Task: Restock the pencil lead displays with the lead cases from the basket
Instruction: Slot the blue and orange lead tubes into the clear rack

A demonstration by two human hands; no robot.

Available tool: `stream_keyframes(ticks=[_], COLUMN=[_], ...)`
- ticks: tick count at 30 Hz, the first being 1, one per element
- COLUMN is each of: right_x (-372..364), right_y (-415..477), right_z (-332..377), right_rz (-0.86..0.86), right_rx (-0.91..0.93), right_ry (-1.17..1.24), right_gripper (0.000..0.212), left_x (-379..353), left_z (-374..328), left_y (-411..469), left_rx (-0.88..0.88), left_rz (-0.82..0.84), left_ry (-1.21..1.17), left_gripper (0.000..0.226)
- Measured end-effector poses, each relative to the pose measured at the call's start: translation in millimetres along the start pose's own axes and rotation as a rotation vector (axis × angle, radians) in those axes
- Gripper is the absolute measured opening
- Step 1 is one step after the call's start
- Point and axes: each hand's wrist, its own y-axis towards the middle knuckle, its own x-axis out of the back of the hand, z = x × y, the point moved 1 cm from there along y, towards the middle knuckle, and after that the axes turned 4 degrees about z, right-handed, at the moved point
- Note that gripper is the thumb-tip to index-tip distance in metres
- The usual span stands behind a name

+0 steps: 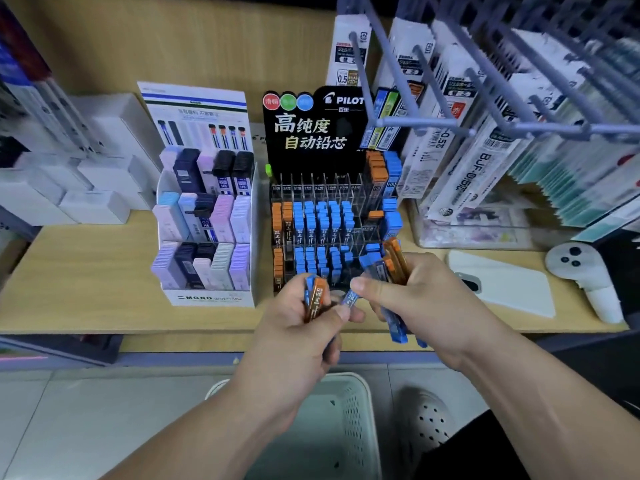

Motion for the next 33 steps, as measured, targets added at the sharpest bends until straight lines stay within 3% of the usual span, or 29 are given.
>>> stream_keyframes(ticks=[6, 9, 12, 17, 23, 33], right_x=[3.9, 17.8, 28.8, 20.9, 15.2, 12.6], right_y=[-4.2, 5.3, 19.0, 37.9, 50.6, 56.3], right_z=[-5.7, -7.3, -11.0, -8.1, -15.2, -16.7], right_rz=[-0.045, -0.184, -0.262, -0.205, -0.216, -0.174], right_rx=[-0.002, 0.057, 0.123, 0.256, 0.323, 0.246], right_ry=[0.018, 0.013, -0.142, -0.599, -0.651, -0.792], right_gripper=[0.029, 0.025, 0.02, 0.02, 0.022, 0.023], left_x=[-0.5, 1.7, 6.8, 10.7, 14.5, 17.5], left_z=[5.1, 7.1, 9.2, 12.5, 15.1, 12.4], left_y=[2.7, 5.4, 6.6, 5.5, 4.8, 3.8], left_rx=[0.069, 0.105, 0.176, 0.234, 0.229, 0.267], left_rz=[0.033, -0.05, -0.141, -0.17, -0.158, -0.139], left_ry=[0.029, -0.036, -0.134, -0.224, -0.227, -0.278], left_gripper=[0.015, 0.011, 0.007, 0.008, 0.008, 0.012])
